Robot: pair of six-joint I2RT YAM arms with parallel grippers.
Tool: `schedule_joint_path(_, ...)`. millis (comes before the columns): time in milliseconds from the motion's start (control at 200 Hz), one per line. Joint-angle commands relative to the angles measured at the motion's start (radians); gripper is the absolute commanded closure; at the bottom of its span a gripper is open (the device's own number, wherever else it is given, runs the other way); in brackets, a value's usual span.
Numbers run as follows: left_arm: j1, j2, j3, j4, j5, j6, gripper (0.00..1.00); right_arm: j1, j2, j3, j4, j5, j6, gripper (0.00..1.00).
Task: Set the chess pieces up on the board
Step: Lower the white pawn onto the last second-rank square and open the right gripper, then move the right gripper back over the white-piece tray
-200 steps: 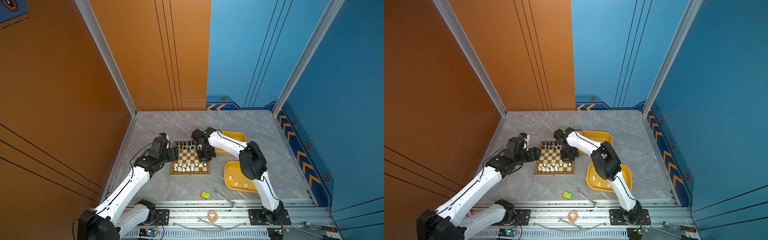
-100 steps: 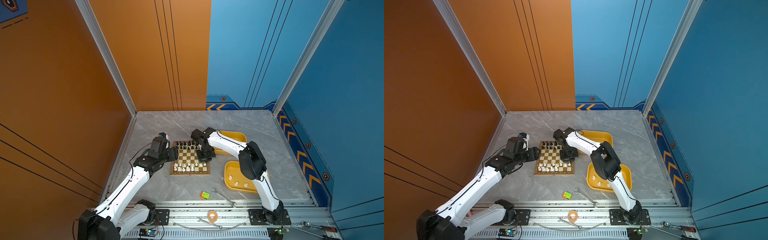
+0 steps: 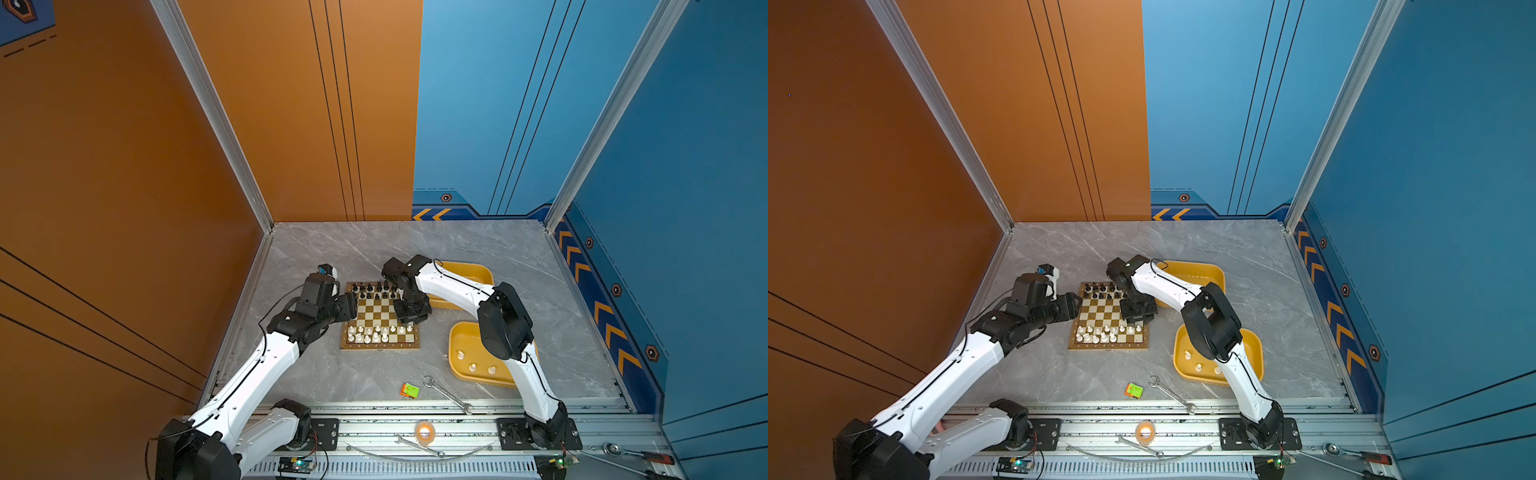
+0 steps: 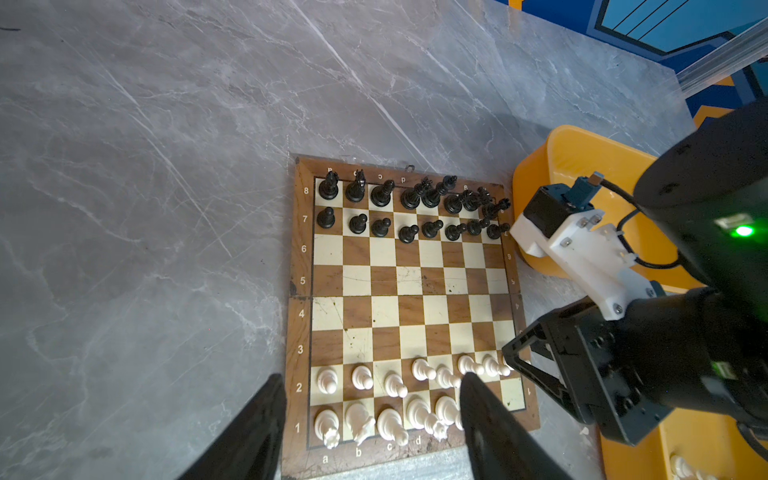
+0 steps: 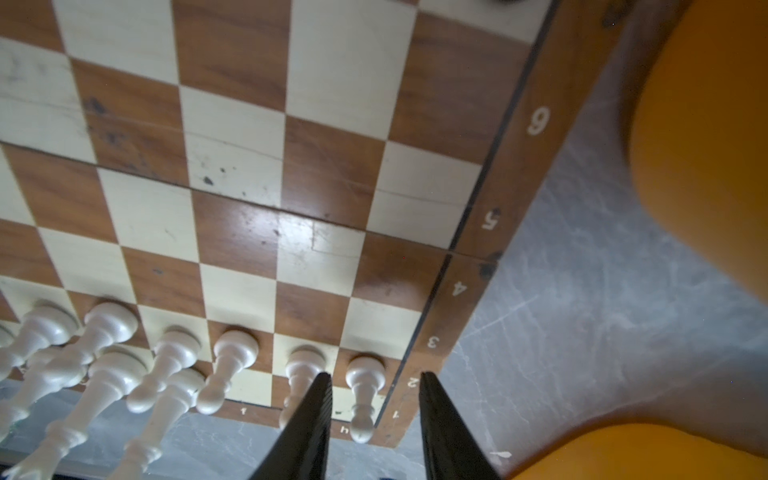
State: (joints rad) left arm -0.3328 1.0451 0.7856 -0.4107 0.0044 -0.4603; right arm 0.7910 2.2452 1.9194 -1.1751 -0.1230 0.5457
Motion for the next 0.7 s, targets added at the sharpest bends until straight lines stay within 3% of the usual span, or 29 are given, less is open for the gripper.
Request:
schedule_joint_path(0,0.008,0.028,0.013,0.033,0.013,0.019,0.32,-0.014,-0.077,-0.005,-0.014,0.046,-0.017,0.60)
schedule_joint_path(230,-0.022,0.115,0.067,0.085,0.016,0.027,0.32,-0.047,-0.165,-0.044,0.016,0.065,-0.033,0.53)
schedule_joint_path(396,-0.075,0.205,0.135,0.105,0.010,0.035,0.32,-0.082,-0.309,-0.116,0.034,0.102,-0.043,0.51)
schedule_joint_path(596,-0.177,0.339,0.237,0.123,-0.008,0.037,0.31,-0.187,-0.548,-0.407,0.053,0.104,-0.036,0.64)
schedule_joint_path(696,-0.242,0.415,0.327,0.124,-0.016,0.037,0.31,-0.212,-0.673,-0.563,0.055,0.091,-0.025,0.66)
